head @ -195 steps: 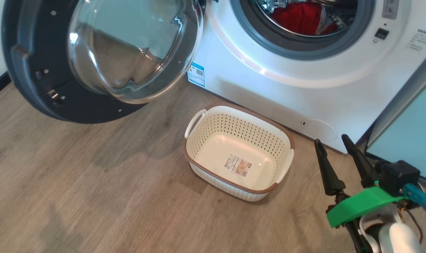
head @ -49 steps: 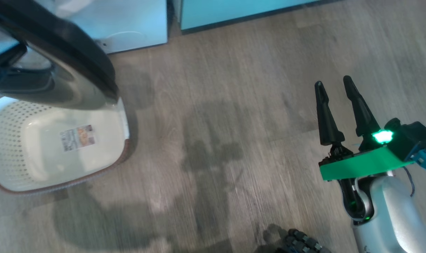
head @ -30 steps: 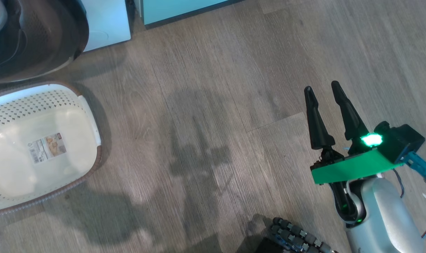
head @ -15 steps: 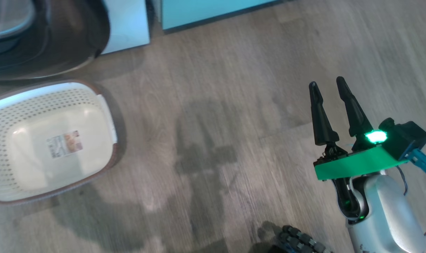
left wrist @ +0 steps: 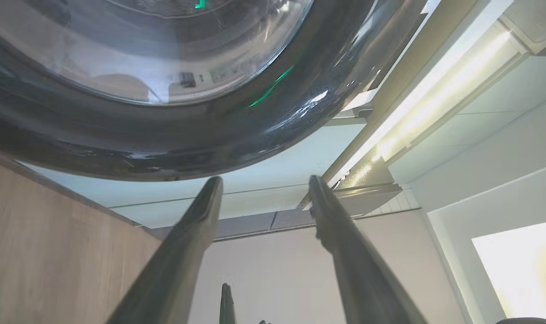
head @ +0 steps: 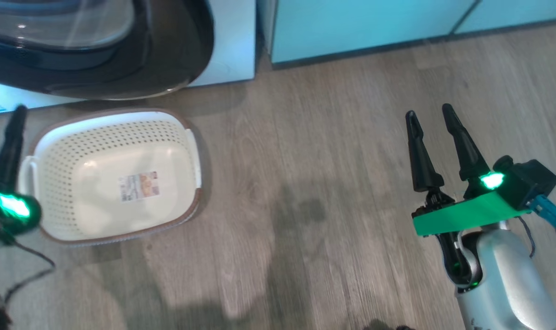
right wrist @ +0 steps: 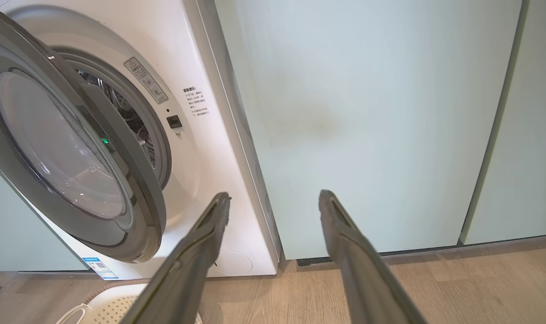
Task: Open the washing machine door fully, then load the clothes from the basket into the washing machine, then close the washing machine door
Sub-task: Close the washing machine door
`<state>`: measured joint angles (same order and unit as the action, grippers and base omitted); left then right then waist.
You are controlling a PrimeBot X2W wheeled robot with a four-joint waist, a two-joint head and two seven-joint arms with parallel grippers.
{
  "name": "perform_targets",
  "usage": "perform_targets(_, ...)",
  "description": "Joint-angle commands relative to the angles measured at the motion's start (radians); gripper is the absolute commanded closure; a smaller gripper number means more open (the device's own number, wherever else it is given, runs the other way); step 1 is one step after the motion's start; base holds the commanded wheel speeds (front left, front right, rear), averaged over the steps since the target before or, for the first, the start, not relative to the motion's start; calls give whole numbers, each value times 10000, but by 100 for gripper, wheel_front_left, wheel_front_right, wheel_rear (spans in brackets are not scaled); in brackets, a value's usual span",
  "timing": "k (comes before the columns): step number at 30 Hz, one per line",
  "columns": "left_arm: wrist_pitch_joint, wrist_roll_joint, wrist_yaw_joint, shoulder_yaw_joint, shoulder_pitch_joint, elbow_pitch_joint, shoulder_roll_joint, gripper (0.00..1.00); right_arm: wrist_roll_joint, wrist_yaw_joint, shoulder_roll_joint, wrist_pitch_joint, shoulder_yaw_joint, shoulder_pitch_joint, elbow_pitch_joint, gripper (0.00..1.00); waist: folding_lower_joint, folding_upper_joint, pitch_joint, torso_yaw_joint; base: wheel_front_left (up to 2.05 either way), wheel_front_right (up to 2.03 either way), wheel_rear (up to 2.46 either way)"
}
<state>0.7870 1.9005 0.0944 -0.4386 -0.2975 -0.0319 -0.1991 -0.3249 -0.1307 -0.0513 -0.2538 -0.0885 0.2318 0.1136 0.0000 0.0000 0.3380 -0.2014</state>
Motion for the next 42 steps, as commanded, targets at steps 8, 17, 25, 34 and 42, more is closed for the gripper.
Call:
perform_targets(8, -762, -299, 342, -565, 1229, 838, 1245, 0, 204, 0, 11, 282, 72, -330, -489, 0, 0, 0, -669, 751, 0, 0, 0)
perform_targets(17, -3309, -640, 360, 110, 1992, 1335, 1484, 0, 212, 0, 11, 542, 273, -676, -705, 0, 0, 0, -1067, 1210, 0, 0, 0)
perform_targets(25, -6352, -3816, 361, 1118, 1891, 2503, 1433, 0, 497, 0, 11, 848, 471, -694, -1059, 0, 0, 0, -1326, 1447, 0, 0, 0)
perform_targets(34, -8502, -9535, 187, 2451, 2044, 3078, 649, 0, 782, 0, 11, 1172, 642, -894, -1421, 0, 0, 0, -1656, 1583, 0, 0, 0)
perform_targets(42, -9036, -13569, -871, 3745, 2668, 2867, 126, 0, 1051, 0, 11, 1468, 698, -1271, -1636, 0, 0, 0, -2011, 1671, 0, 0, 0)
